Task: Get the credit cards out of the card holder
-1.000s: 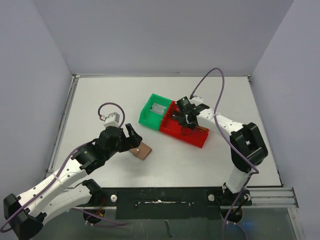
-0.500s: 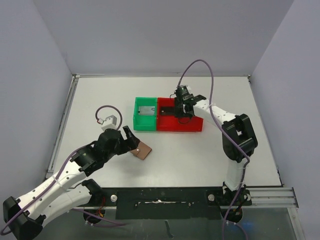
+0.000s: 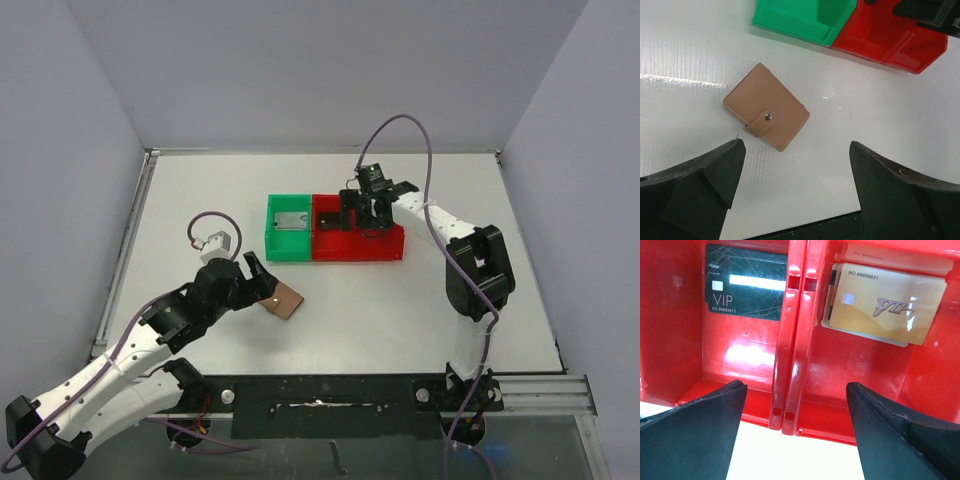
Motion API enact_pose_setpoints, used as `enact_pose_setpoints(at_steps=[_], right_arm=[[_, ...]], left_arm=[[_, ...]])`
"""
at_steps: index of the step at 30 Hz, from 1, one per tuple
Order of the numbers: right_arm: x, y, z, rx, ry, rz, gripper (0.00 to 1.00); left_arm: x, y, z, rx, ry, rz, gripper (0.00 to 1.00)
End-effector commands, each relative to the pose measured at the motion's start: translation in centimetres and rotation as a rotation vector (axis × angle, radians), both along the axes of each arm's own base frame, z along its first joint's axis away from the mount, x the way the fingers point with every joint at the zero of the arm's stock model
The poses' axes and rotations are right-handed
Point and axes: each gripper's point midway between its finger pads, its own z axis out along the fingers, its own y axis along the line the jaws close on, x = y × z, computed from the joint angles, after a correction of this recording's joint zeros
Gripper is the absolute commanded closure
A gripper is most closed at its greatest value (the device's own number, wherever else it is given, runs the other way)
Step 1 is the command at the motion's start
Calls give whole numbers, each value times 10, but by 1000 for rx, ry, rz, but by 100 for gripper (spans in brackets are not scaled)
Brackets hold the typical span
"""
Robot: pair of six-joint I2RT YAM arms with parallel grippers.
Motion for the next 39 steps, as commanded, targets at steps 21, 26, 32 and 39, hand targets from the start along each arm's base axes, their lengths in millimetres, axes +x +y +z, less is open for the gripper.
enact_pose_setpoints(at_steps=[21, 26, 32, 39], right_arm=[[-128, 169, 58, 505, -130, 302, 28], [-136, 186, 29, 482, -42, 342, 33], [-137, 192, -2, 407, 47, 376, 41], [-161, 190, -23, 376, 107, 419, 50]], left_arm=[[-20, 47, -20, -76, 61, 256, 2], [-20, 41, -27, -61, 93, 229, 2], [-18, 29, -31, -68, 112, 185, 3], [-20, 23, -44, -83, 143, 163, 6]])
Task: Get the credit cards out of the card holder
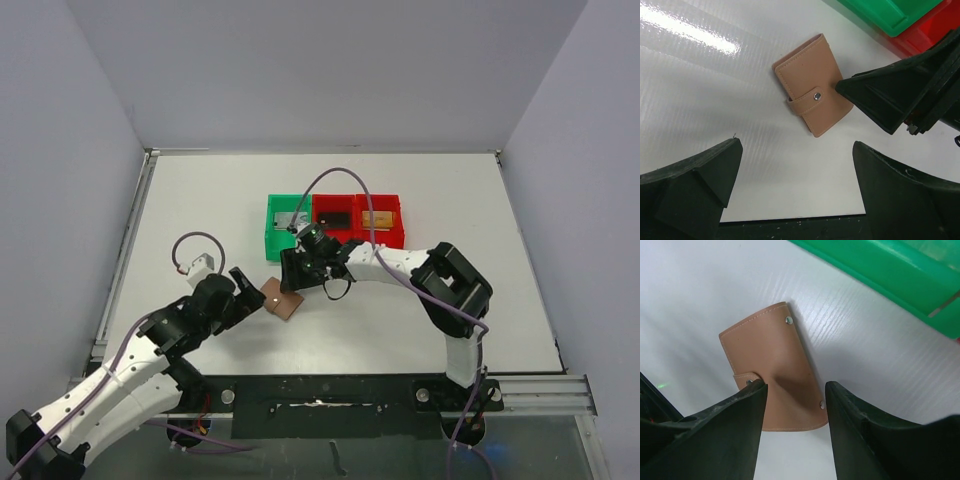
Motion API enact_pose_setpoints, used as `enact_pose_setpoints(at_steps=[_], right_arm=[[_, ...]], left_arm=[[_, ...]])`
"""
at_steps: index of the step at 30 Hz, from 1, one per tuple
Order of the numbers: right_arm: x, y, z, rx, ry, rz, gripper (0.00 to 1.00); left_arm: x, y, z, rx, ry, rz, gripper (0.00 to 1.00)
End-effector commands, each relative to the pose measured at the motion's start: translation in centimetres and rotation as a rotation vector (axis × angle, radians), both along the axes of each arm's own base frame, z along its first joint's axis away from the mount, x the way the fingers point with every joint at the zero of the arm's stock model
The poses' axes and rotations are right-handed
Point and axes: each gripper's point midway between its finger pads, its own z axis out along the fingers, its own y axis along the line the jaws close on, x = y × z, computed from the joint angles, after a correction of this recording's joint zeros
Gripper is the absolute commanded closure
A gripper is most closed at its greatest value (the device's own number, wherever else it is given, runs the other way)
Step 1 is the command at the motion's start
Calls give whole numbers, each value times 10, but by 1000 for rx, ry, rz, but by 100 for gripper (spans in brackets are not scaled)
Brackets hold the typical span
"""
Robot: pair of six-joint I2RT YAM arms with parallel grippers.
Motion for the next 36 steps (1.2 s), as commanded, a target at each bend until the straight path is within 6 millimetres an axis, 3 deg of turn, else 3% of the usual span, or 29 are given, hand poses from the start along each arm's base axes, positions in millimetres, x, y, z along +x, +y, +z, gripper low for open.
enact_pose_setpoints(at_steps=[1, 7, 13, 19, 21, 24, 28, 33, 36], right_arm=[[-16, 8, 9, 33, -8, 58, 51], [-40, -11, -8, -6, 39, 43, 68], [-56, -39, 1, 35, 56, -92, 87], [-76, -86, -3, 30, 110, -317, 87], [-78, -100, -3, 29, 101, -375, 87], [-78, -118, 4, 49, 67, -454, 87], [-76, -132, 15, 113, 38, -509, 78], [-75, -145, 14, 114, 46, -558, 47], [-71, -153, 13, 114, 42, -577, 47]], left_arm=[[6, -13, 1, -60, -21, -28, 7], [6, -23, -9, -93, 3, -58, 22], [8, -49, -11, -157, 6, -164, 34], [15, -75, -12, -81, 73, -254, 40], [22, -87, -1, -20, 73, -279, 40], [23, -106, -7, 41, 109, -326, 40], [18, -141, -14, 24, 111, -405, 40], [15, -160, -19, 1, 115, -449, 40], [16, -165, -18, -2, 109, -476, 40]])
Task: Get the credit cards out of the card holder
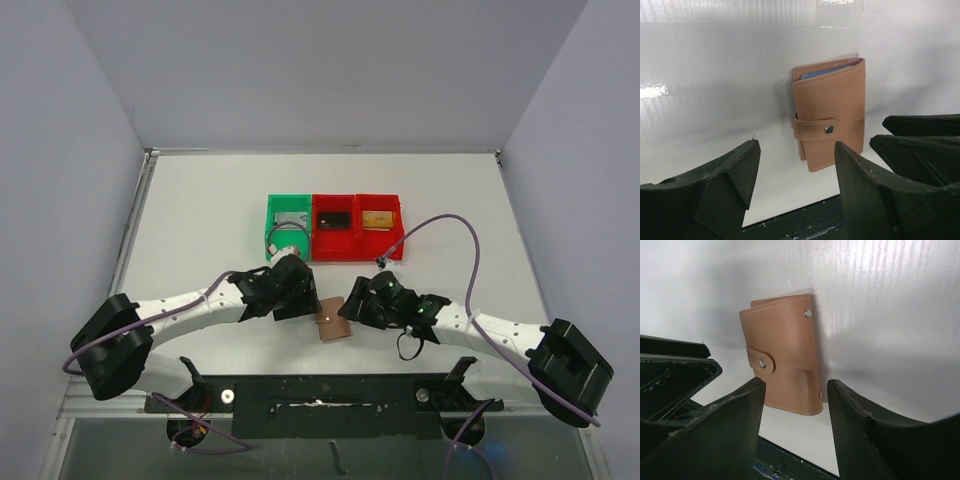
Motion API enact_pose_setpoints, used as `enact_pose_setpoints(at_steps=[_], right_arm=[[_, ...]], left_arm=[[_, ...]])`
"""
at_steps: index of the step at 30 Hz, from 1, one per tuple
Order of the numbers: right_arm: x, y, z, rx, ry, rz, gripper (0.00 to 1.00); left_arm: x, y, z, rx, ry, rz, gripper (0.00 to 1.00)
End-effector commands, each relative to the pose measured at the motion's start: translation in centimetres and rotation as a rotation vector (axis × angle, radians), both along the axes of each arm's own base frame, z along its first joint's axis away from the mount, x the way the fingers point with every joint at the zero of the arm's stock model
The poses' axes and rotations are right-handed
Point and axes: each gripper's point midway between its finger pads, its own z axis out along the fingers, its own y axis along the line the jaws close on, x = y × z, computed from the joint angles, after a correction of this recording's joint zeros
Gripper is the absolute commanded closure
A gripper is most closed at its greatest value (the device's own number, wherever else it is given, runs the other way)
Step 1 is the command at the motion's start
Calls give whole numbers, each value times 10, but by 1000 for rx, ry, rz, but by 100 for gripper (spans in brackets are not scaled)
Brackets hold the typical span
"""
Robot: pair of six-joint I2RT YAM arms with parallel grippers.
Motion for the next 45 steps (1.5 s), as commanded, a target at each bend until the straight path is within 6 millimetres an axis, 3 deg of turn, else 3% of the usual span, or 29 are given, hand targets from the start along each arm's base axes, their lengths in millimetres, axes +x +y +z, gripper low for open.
enact_pose_setpoints(at_steps=[1, 7, 12, 19, 29, 42, 45], right_arm=[[14, -10, 5, 21, -32, -66, 48], [15, -10, -1, 75, -15, -38, 60], [12, -3, -4, 105, -1, -7, 59], [11, 4, -17, 96, 37, 20, 57], [7, 5, -31, 77, 71, 26, 66], [10, 15, -20, 127, 44, 58, 70], [10, 17, -19, 135, 43, 67, 73]], left_arm=[[15, -27, 27, -95, -75, -50, 40], [13, -37, 29, -77, -76, -94, 40], [5, -41, 15, -15, -39, -127, 42], [-2, -52, 5, 35, -21, -167, 51], [1, -42, -16, 179, 5, -164, 59], [-9, -33, -44, 319, 54, -186, 62], [-11, -31, -49, 332, 62, -186, 75]])
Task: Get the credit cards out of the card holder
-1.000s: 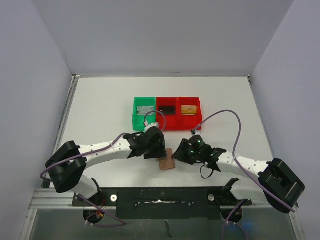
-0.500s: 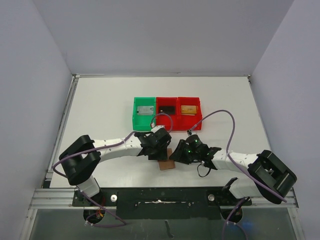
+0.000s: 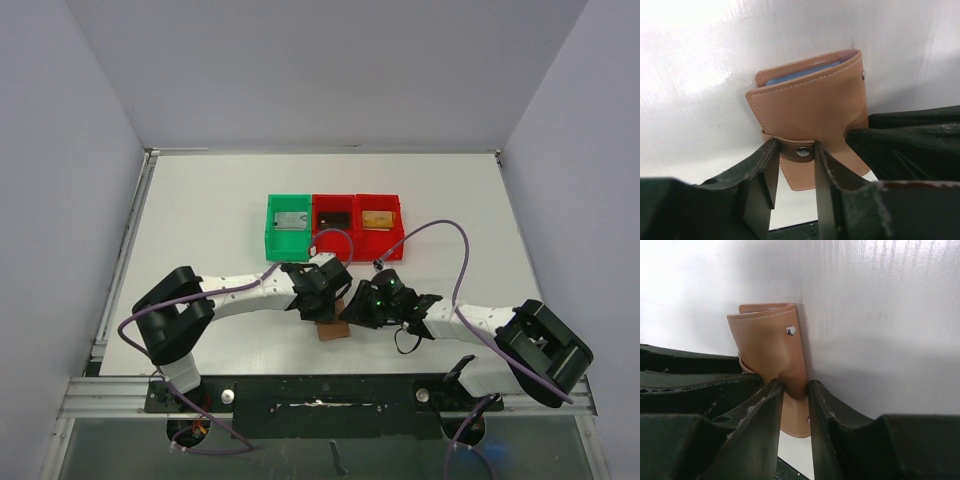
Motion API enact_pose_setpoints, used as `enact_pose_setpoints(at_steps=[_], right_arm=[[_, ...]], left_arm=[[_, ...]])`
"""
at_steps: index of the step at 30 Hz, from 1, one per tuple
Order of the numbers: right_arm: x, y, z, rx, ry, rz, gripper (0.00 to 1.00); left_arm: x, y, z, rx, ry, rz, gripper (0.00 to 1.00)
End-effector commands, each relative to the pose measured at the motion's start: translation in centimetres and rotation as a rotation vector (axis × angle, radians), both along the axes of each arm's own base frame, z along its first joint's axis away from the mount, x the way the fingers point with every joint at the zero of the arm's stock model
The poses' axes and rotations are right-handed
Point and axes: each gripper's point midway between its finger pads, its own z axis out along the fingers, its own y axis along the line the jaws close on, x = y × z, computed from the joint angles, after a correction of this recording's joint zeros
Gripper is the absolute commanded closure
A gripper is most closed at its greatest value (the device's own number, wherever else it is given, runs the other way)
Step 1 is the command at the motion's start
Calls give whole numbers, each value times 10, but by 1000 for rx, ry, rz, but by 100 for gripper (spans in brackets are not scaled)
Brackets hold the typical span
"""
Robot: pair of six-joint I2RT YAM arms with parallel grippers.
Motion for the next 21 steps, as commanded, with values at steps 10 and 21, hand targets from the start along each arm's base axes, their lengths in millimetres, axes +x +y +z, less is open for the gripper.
enact_pose_setpoints(at_steps=[10, 21], right_arm=[[3, 0, -2, -16, 0, -5, 84], [2, -6, -9, -59, 20, -17, 88]], left_arm=[[3, 5, 3, -4, -44, 28, 85], [7, 18, 19, -134, -84, 142, 85]])
